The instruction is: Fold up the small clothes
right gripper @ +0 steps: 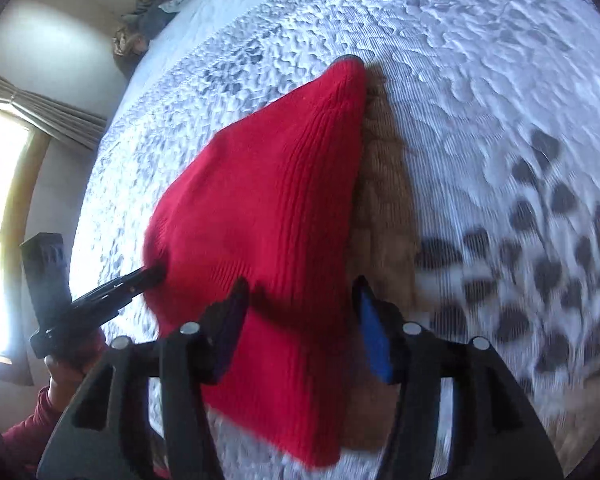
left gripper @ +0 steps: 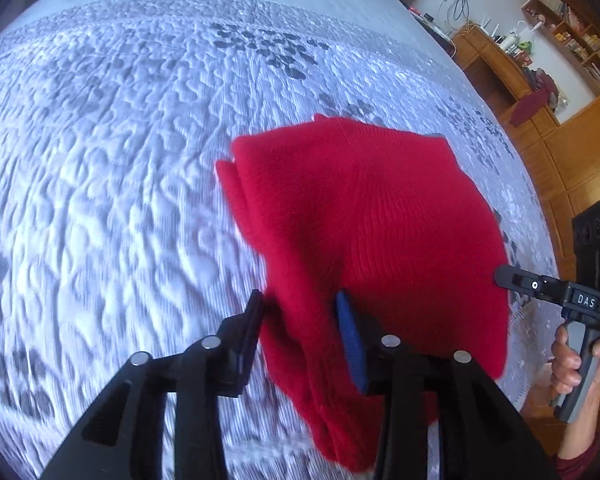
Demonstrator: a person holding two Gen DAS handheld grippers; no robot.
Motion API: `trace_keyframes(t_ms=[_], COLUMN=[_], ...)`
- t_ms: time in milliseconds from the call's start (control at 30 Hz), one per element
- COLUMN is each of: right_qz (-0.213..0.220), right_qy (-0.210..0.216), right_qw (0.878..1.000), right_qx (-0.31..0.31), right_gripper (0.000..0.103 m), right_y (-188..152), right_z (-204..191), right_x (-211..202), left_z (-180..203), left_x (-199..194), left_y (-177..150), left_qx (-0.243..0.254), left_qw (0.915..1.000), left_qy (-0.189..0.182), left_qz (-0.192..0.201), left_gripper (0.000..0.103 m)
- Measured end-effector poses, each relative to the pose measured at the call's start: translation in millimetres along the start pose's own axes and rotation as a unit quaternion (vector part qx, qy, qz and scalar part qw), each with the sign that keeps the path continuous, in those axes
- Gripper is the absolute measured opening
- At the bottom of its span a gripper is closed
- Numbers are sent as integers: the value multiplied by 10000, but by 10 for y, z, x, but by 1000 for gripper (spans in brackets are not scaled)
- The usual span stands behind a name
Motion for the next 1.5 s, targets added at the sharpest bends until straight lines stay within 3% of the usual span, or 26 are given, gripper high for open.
trace_keyframes(t_ms=[67,200,267,333,400,467,500,667,767,833,867,967,1033,1200,1500], right_qz=[-65,-295,-478,-551,-540,-503,-470,-607,-427,-190,-71,273,457,628,809], right_qy=[-19,156,126,31,-8,-113,-364,-861,-980,-1086,-1190,-1649,-1736,-1754,-1870], right_qw=[10000,9993,9986,9983,9983,9983,9980,9944,9943,9939,9929,9859,9837,9819,9781], right_qx=[16,140,173,197,203,261,213,27,22,35,13,-81,-125,-338,-433], right_gripper=[59,60,54,26,18,15,14,15,21,35,38,53,67,73,85], right_y=[-165,-538,-665,-709,-710,-708,-706,-751,-739,-767,-790,-949,-1024,-1260,-1493], right_z=[2,18,20,25,35,78,101,97,39,7,-12,-30,-56,-278,-518], right_x=[-54,-77,-21,19,-20,-100,-124,123,124,15,-45,-274,-431,-672,-999], left_z=[47,83,74,85,125,172,182,243,267,275,280,312,351,503,776], left_x=[-45,-38,39,53,40,42,45,135,138,91,49,-135,-239,-505,-986], left_y=[-186,-512,-611,-650,-679,-709,-737,-855,-873,-868,-864,-930,-941,-1081,-1277], left_qx=[44,0,-162,-262,-293,-310,-288,-101,48,98,91,3,4,163,281], left_qw=[10000,9999,9997,9996,9995,9993,9993,9994,9992,9991,9989,9980,9971,9929,9869], left_qy=[21,83,31,27,6,0,28,294,368,392,463,636,751,1132,1430], left_qz=[-9,-70,-196,-122,-143,-192,-219,-153,-118,-108,-84,38,140,321,689], left_gripper=[53,55,53,46,40,36,36,36,37,39,46,53,59,68,75])
Point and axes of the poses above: each gripper's, at about its wrist camera, not at the fingertips, and x roughly the way its jaws point, z to its right, y to its top, the point moved 6 cm from there along x, roughly the way its jaws point, and after that the axes turned 15 degrees about -y, right-handed, at the moved point
